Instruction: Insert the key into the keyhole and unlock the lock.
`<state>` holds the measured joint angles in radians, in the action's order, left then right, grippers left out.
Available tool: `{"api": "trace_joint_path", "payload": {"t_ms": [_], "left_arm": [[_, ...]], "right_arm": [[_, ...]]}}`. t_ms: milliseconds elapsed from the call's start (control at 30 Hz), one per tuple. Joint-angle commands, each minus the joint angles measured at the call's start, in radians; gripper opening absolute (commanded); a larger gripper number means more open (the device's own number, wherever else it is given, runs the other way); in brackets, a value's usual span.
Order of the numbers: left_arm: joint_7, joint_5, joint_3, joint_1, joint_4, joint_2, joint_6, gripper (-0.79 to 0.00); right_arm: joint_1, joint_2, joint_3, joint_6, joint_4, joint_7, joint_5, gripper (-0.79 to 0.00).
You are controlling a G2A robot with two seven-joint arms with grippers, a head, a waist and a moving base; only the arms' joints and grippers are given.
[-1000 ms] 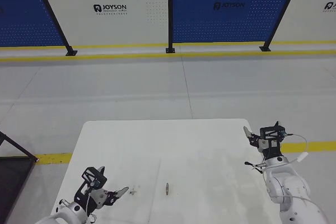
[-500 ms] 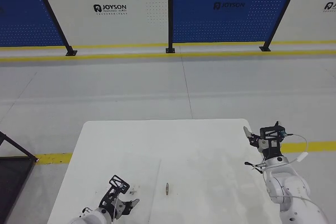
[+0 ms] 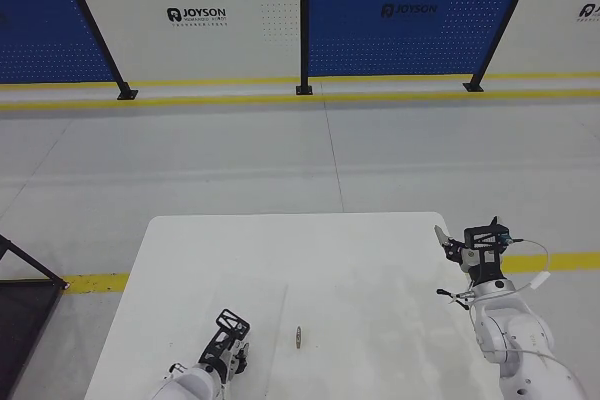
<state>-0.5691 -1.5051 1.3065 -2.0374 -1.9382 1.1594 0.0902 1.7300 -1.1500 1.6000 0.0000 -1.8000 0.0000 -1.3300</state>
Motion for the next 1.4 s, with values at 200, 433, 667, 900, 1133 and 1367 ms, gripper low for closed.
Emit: {"api": "trace_joint_path", "payload": {"t_ms": [200,433,667,900,1133,1367], "left_arm": [[0.005,-0.018,-0.011,0.013,0.021,0.001,-0.027,-0.554],[0.010,-0.035,-0.021,0.020,0.024,0.001,-0.037,-0.696],[0.023,-0.054,-0.008,0.009,0.011,-0.001,-0.051,-0.785],[0.051,-0.047,0.023,-0.017,-0.033,-0.006,-0.044,-0.785],[0.173,0.110,0.141,-0.126,-0.178,-0.017,0.025,-0.785],[0.489,0.407,0.329,-0.286,-0.251,-0.029,0.285,-0.785]], "right_arm": [[0.000,0.000,0.000,0.000,0.000,0.000,0.000,0.000],[0.000,0.000,0.000,0.000,0.000,0.000,0.000,0.000],[0.000,0.000,0.000,0.000,0.000,0.000,0.000,0.000],[0.000,0.000,0.000,0.000,0.000,0.000,0.000,0.000],[0.000,0.000,0.000,0.000,0.000,0.000,0.000,0.000],[0.005,0.000,-0.001,-0.001,-0.024,0.000,-0.020,0.000]]}}
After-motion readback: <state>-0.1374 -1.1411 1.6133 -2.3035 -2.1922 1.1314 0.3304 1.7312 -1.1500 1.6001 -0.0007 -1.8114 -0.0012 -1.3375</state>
